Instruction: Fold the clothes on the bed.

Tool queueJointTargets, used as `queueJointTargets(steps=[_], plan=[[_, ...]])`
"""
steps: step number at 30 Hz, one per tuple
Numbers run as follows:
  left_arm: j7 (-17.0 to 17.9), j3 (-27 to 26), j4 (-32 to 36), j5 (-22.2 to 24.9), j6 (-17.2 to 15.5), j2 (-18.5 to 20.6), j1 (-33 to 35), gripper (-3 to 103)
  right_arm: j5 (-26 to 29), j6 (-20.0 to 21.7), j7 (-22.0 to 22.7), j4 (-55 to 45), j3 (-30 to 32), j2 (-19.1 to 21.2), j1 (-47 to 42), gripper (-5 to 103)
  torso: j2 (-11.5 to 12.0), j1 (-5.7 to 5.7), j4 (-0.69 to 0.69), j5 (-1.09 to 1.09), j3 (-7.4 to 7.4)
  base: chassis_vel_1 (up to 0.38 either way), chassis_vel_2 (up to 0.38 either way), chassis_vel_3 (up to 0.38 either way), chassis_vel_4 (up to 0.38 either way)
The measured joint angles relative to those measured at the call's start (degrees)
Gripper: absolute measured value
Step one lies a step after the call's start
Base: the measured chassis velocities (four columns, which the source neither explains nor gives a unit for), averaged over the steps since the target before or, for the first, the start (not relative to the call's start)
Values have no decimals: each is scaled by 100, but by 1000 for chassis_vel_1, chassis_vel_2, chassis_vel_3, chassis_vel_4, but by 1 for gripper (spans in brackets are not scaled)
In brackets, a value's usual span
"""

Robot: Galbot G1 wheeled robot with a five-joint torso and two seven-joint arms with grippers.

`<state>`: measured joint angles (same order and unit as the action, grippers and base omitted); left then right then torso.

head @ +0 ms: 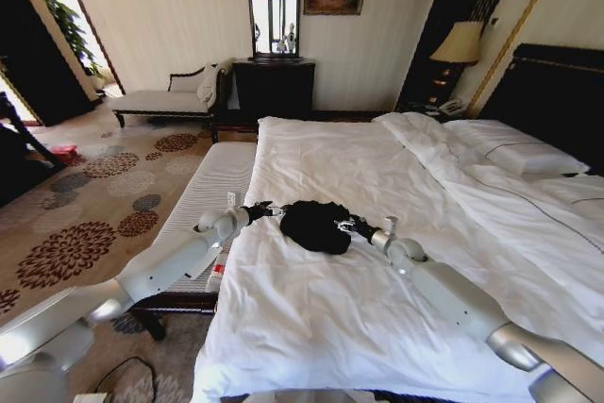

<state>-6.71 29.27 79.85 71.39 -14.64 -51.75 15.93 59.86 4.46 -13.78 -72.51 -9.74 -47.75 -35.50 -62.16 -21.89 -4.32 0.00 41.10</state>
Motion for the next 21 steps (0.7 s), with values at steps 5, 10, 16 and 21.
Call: queueJointTargets(steps=[5, 10, 16, 21], plan=[[16, 15, -48, 0, -1, -68, -16, 100, -20, -14, -4, 62, -42, -37, 27, 86, 0, 0, 2, 0, 0, 0, 0, 0, 0], [25, 18, -111, 0, 0, -123, -21, 100, -31, -28, -19, 69, -85, -39, 32, 70, 0, 0, 1, 0, 0, 0, 0, 0, 0], [27, 18, -190, 0, 0, -155, -26, 100, -38, -51, -22, 81, -89, -31, 41, 48, 0, 0, 1, 0, 0, 0, 0, 0, 0], [27, 18, -246, 0, 4, -193, -35, 100, -49, -65, -23, 69, -89, -27, 41, 32, 0, 0, 1, 0, 0, 0, 0, 0, 0]])
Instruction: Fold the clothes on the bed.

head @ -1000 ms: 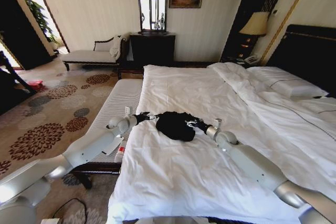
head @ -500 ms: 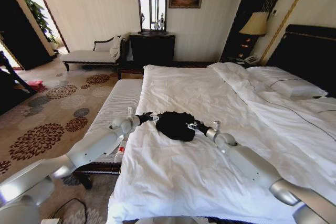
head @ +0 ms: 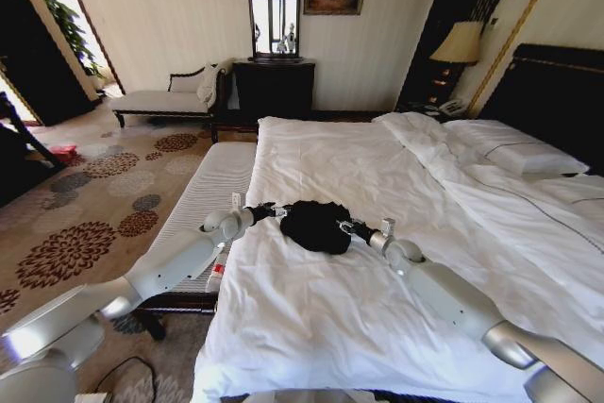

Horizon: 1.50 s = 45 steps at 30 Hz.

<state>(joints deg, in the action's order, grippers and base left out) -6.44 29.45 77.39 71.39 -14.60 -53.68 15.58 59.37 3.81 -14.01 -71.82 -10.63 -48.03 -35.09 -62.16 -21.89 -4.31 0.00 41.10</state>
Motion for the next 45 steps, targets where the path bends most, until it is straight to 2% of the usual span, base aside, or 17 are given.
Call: queueJointTargets(steps=[3, 4, 6, 8, 17, 28, 31, 33, 34, 35, 36, 39, 41, 45], plan=[[0, 5, -42, -3, 4, -31, -4, 100, -19, -14, 0, -43, 1, 1, -1, 15, 0, 0, 0, 0, 0, 0, 0, 0, 0], [0, 5, -42, -3, 4, -31, -4, 100, -19, -14, 0, -43, 1, 1, -1, 15, 0, 0, 0, 0, 0, 0, 0, 0, 0], [0, 6, -45, -10, 9, -42, -6, 100, -35, -19, 0, -107, 3, 15, -8, 5, 0, 0, 0, 0, 0, 0, 0, 0, 0], [0, 6, -45, -12, 11, -54, -9, 100, -41, -22, 1, -152, 5, 30, -17, 2, 0, 0, 1, 0, 0, 0, 0, 0, 0], [3, 89, -100, 2, 12, -140, -50, 100, -74, -63, -34, -246, 30, 80, -72, 1, 0, 0, 0, 0, 0, 0, 0, 0, 0], [-139, 438, -583, 255, -26, -453, -613, 100, -107, -81, 0, -394, 146, 115, -247, 1, 0, 0, -2, 1, 0, 0, 0, 0, 0], [-140, 527, -591, 93, -35, -451, -683, 100, -105, -68, 29, -415, 149, 115, -255, 1, 0, 0, 1, 1, 0, 0, 0, 0, 0], [31, 569, -452, -201, -105, -472, -717, 100, -90, -54, 53, -416, 150, 115, -256, 1, 0, 0, 3, 0, 0, 0, 0, 0, 0], [326, 559, -315, -447, -292, -529, -730, 100, -79, -46, 76, -426, 142, 133, -264, 1, 0, 0, 3, 0, 0, 0, 0, 0, 0], [576, 534, -236, -545, -523, -574, -732, 100, -75, -40, 93, -449, 135, 152, -283, 1, 0, 0, 1, -1, 0, 0, 0, 0, 0], [576, 534, -236, -545, -523, -574, -732, 100, -75, -40, 93, -449, 135, 152, -283, 1, 0, 0, 1, -1, 0, 0, 0, 0, 0], [1041, 478, -98, -702, -953, -634, -744, 100, -46, -11, 147, -563, 132, 208, -396, 1, 0, 0, -3, 1, 0, 0, 0, 0, 0], [1220, 431, 45, -760, -1157, -618, -717, 100, -17, 8, 179, -624, 132, 243, -476, 1, 0, 0, -2, 2, -1, 0, 0, 0, 0], [1289, 305, 163, -776, -1317, -519, -560, 100, -4, 40, 250, -647, 86, 253, -529, 1, 0, 1, 1, 0, 0, 0, 0, 0, 0]])
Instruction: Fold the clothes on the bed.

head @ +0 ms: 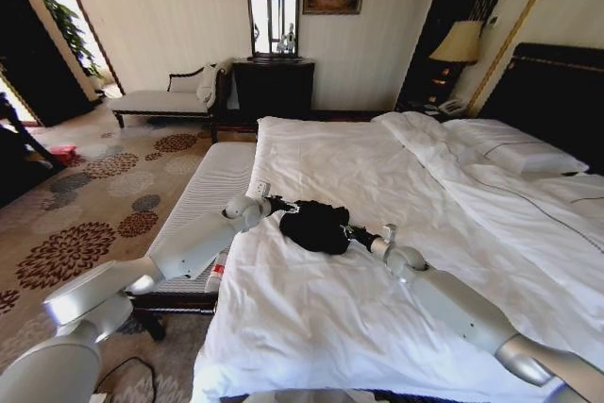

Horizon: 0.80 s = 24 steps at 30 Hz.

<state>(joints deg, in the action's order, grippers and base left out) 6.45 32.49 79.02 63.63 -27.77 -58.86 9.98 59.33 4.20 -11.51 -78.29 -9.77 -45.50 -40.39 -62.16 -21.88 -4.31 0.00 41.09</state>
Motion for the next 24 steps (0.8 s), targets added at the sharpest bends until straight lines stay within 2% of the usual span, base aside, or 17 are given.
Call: queueJointTargets(steps=[6, 8, 12, 24], plan=[[-229, 32, -347, -126, 175, -71, 36, 100, 72, 36, 75, 40, -75, -49, 87, 1, 0, 0, 2, -1, 0, 0, 0, 0, 0], [-392, 38, -704, -231, 409, -265, 27, 100, 114, 57, 108, 61, -122, -95, 166, 1, 0, 0, 1, 0, 0, 0, 0, 0, 0], [-510, 159, -920, -335, 567, -515, 11, 100, 156, 80, 155, 99, -175, -155, 261, 1, 0, -1, -2, 0, 0, 0, 0, 0, 0], [-637, 385, -1534, -479, 803, -1057, -92, 100, 174, 86, 132, 239, -188, -186, 288, 1, 0, -1, 0, 2, 1, 0, 0, 0, 0]])
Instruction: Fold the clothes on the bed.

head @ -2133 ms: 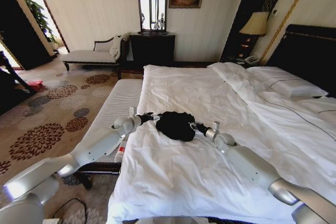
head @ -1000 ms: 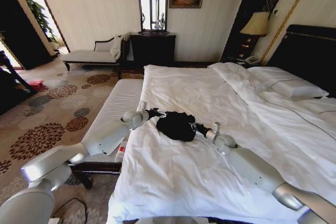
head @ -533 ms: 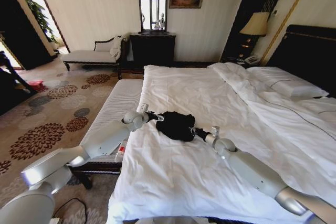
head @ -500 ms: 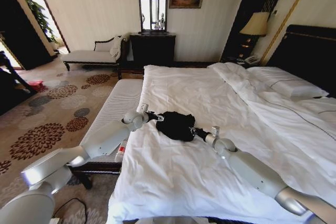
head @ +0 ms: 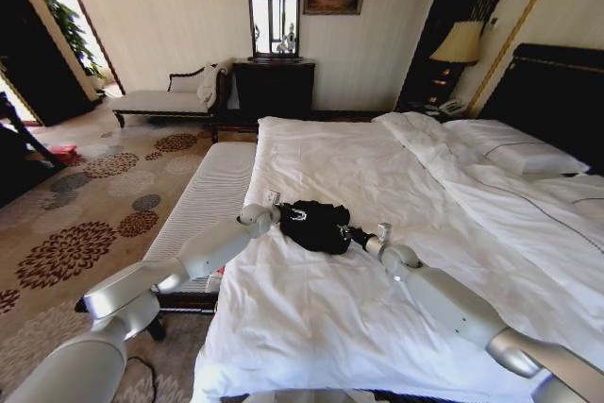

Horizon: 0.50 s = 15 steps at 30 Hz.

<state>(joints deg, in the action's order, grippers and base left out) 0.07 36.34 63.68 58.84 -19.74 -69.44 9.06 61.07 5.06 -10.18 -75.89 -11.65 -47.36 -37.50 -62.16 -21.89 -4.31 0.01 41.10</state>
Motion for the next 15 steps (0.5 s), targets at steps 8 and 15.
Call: queueJointTargets(steps=[8, 15], plan=[[38, 42, -280, -155, 89, -261, -53, 88, -21, -25, -63, 33, 153, 47, -108, 1, 0, 0, 0, -1, 0, 0, 0, 0, 0], [85, 41, -302, -144, 83, -243, -87, 67, -38, -35, -77, 29, 225, 71, -173, 1, 0, 0, -1, -1, 0, 0, 0, 0, 0]])
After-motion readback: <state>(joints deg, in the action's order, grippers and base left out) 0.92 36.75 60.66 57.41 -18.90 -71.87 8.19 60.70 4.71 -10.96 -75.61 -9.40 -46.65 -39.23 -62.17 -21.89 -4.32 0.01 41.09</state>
